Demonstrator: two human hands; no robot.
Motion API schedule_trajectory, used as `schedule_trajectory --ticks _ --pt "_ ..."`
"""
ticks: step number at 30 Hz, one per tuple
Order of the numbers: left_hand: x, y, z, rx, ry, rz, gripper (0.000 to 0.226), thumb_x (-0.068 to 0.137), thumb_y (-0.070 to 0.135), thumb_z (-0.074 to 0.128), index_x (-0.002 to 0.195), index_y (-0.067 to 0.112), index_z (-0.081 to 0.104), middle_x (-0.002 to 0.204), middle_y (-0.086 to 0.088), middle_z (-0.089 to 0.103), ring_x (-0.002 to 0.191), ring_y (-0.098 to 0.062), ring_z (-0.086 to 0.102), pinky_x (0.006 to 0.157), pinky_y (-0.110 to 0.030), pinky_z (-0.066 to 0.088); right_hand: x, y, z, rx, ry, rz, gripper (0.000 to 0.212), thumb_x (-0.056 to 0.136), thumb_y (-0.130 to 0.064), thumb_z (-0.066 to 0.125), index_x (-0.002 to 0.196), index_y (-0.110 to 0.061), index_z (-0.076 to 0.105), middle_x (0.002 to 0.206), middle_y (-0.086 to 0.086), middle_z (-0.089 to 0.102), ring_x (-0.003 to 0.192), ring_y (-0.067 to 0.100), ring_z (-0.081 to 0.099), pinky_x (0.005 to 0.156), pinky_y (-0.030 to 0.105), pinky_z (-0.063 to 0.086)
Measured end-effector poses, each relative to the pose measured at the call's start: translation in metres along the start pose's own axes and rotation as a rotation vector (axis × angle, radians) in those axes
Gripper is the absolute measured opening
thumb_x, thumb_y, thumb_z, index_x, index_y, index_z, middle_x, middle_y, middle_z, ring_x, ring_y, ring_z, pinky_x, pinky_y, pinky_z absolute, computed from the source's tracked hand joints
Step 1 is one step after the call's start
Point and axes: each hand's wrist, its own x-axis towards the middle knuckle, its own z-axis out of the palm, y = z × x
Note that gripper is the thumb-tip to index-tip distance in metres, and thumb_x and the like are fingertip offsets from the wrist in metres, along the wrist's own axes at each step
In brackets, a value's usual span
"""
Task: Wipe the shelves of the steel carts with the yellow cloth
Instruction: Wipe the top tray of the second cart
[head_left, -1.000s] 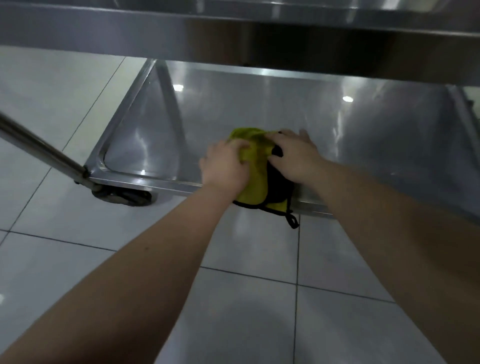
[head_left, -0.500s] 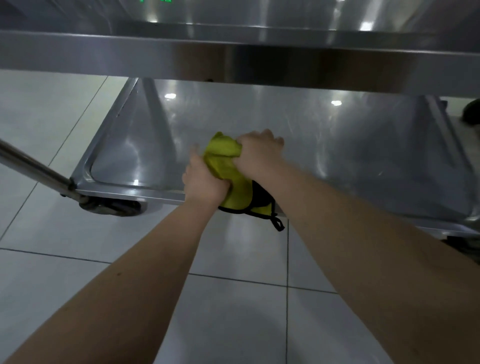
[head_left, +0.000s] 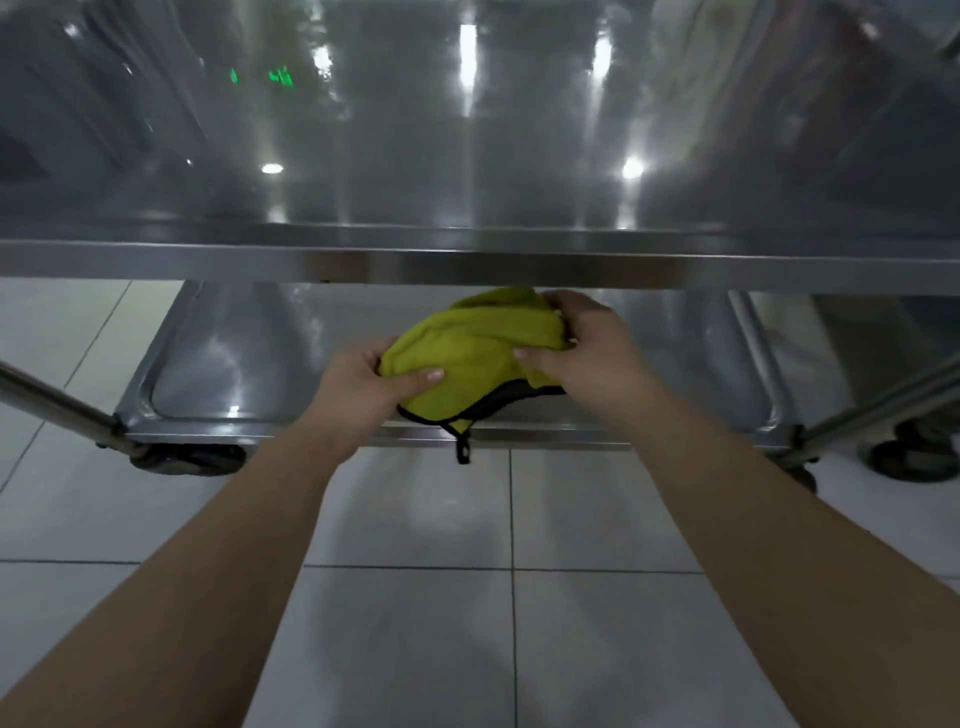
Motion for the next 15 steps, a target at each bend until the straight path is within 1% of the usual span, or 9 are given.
schedule_trajectory --ticks 1,3,5,7,9,11,12,13,15 --pt "-0.006 0.009 0.006 0.008 0.025 0.027 0.025 0.071 0.008 0.082 0.090 0.020 0.072 0.079 0.007 0.075 0.072 -0.007 0.071 0.059 -0.015 0.052 -0.007 0.000 -0.010 -0.014 -0.002 0.023 0.054 0.075 -0.016 0.082 0.121 -0.024 0.055 0.103 -0.013 0.057 0.093 0.006 0.058 0.075 0.015 0.048" --pt "-0.019 0.025 0.015 0.045 0.057 0.060 0.025 0.069 0.008 0.085 0.086 0.020 0.071 0.071 0.010 0.073 0.064 -0.003 0.068 0.055 -0.014 0.050 -0.023 -0.001 -0.025 0.039 -0.027 0.089 0.056 0.071 -0.021 0.086 0.116 -0.027 0.054 0.105 -0.015 0.058 0.093 0.003 0.060 0.075 0.017 0.052" --pt "-0.031 0.035 0.023 0.093 0.082 0.083 0.026 0.066 0.011 0.087 0.083 0.022 0.071 0.068 0.011 0.072 0.062 -0.002 0.066 0.054 -0.015 0.049 -0.039 0.000 -0.032 0.156 -0.065 0.183 0.043 0.071 -0.027 0.085 0.106 -0.026 0.060 0.100 -0.011 0.067 0.090 0.005 0.065 0.073 0.022 0.055" --pt "-0.042 0.045 0.027 0.119 0.116 0.078 0.028 0.063 0.014 0.089 0.081 0.024 0.071 0.070 0.010 0.071 0.063 -0.002 0.066 0.055 -0.016 0.050 -0.051 -0.001 -0.035 0.273 -0.083 0.214 0.028 0.074 -0.023 0.083 0.095 -0.026 0.064 0.084 -0.016 0.071 0.078 0.001 0.068 0.060 0.021 0.054" --pt "-0.051 0.056 0.025 0.146 0.127 0.070 0.030 0.062 0.017 0.090 0.083 0.024 0.070 0.073 0.010 0.070 0.064 -0.001 0.066 0.055 -0.014 0.049 -0.057 -0.006 -0.039 0.289 -0.060 0.181 0.025 0.074 -0.015 0.082 0.088 -0.024 0.064 0.077 -0.015 0.068 0.073 0.001 0.066 0.057 0.021 0.052" --pt "-0.060 0.072 0.020 0.191 0.100 0.065 0.028 0.062 0.020 0.090 0.082 0.025 0.070 0.074 0.010 0.070 0.065 -0.001 0.066 0.055 -0.014 0.049 -0.063 -0.019 -0.044 0.239 -0.026 0.124 0.028 0.072 -0.010 0.084 0.087 -0.024 0.065 0.084 -0.008 0.066 0.077 0.004 0.064 0.064 0.022 0.052" --pt "-0.066 0.083 0.016 0.211 0.081 0.068 0.026 0.063 0.021 0.090 0.080 0.027 0.071 0.074 0.010 0.071 0.066 -0.002 0.066 0.056 -0.015 0.050 -0.067 -0.030 -0.048 0.212 -0.008 0.086 0.031 0.071 -0.009 0.085 0.086 -0.026 0.064 0.084 -0.010 0.065 0.077 0.002 0.061 0.065 0.019 0.050" --pt "-0.073 0.097 0.012 0.224 0.068 0.068 0.024 0.064 0.021 0.089 0.078 0.029 0.071 0.075 0.010 0.071 0.068 -0.003 0.067 0.057 -0.016 0.051 -0.071 -0.042 -0.051 0.192 0.006 0.054 0.033 0.070 -0.007 0.085 0.085 -0.027 0.064 0.080 -0.016 0.063 0.073 -0.003 0.059 0.064 0.015 0.048" --pt "-0.091 0.130 0.003 0.225 0.062 0.047 0.023 0.064 0.020 0.087 0.080 0.031 0.073 0.080 0.007 0.073 0.074 -0.009 0.069 0.063 -0.024 0.055 -0.080 -0.077 -0.062 0.161 0.019 0.027 0.037 0.069 -0.004 0.085 0.083 -0.029 0.063 0.074 -0.026 0.062 0.069 -0.010 0.056 0.061 0.009 0.046"
